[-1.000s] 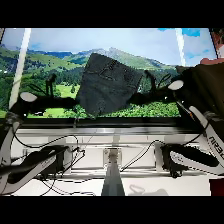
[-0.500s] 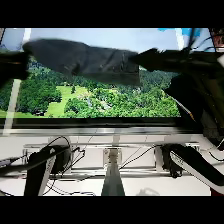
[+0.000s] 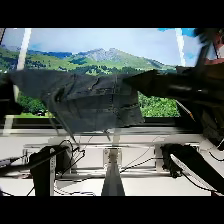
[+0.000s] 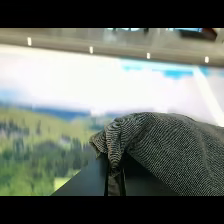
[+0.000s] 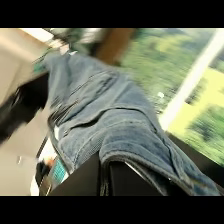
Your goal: Fold the clothes and pants, and hang the long-sleeved shirts on hangers.
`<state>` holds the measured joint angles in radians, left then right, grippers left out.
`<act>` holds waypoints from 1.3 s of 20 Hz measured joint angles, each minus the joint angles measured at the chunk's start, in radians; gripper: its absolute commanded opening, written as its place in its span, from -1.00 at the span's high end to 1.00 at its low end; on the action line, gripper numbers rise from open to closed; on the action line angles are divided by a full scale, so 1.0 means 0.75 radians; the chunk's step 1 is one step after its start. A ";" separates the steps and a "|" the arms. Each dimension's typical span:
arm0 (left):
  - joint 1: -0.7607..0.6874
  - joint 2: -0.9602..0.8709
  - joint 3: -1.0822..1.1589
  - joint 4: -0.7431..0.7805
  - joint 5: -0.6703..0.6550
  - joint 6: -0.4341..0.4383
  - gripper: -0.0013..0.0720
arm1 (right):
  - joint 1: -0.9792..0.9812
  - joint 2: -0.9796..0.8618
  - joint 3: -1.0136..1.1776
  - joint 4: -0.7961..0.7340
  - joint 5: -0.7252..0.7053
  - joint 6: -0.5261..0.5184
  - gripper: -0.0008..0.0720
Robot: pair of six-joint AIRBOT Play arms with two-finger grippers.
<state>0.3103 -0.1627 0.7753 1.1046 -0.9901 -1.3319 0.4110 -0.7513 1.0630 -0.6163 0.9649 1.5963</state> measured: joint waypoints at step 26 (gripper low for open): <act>-0.710 -0.898 -0.425 -0.206 0.046 -0.100 -0.91 | -0.604 -0.573 -0.296 -0.724 0.362 -0.283 -0.84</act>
<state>-0.2218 -0.8364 0.4564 0.9501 -0.9558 -1.4067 -0.0422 -1.1809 0.8413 -1.1595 1.2366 1.3838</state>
